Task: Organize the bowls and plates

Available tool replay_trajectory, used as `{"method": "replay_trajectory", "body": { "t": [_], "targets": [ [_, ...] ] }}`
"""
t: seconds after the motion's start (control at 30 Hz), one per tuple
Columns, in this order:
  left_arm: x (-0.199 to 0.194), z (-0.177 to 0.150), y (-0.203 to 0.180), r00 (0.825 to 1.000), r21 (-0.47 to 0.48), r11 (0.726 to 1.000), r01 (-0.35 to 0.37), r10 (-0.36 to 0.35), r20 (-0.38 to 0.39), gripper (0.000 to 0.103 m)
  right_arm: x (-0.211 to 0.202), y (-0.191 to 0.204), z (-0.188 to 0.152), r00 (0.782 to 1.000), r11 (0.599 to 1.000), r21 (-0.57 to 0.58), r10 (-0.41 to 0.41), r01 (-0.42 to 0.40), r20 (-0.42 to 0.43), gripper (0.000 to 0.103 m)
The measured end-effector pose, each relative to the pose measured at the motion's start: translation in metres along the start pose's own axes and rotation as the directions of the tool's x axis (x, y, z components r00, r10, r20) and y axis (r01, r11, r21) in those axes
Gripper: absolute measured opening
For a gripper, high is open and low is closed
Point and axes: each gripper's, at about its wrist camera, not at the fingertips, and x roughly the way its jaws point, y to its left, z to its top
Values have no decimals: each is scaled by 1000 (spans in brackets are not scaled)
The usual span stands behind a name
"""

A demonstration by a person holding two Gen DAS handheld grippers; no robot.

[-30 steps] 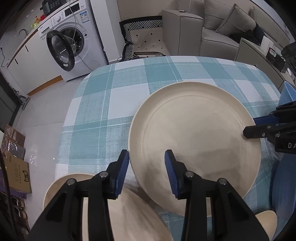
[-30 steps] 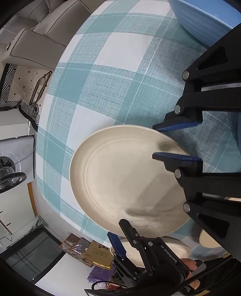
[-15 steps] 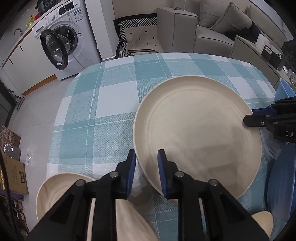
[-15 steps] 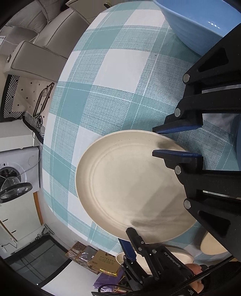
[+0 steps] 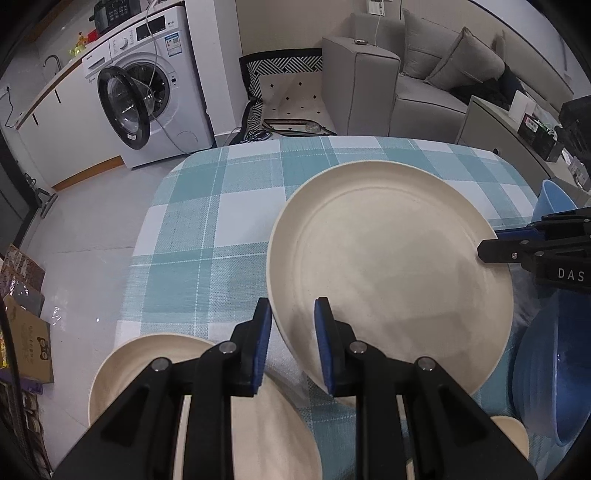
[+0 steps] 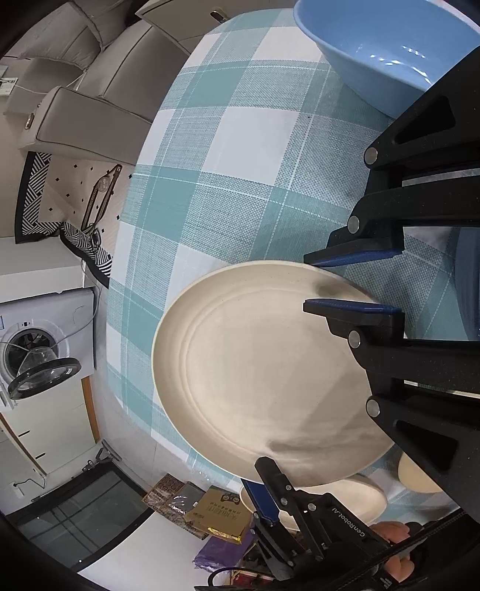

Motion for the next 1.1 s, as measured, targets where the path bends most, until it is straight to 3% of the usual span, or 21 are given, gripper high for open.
{"method": "replay_trajectory", "body": {
  "t": [1.1],
  "targets": [
    [-114,-63,16,978,-70,996,-54,67,196,22,-103,72,-59,983,995,-94,46,-30,179,18]
  ]
}}
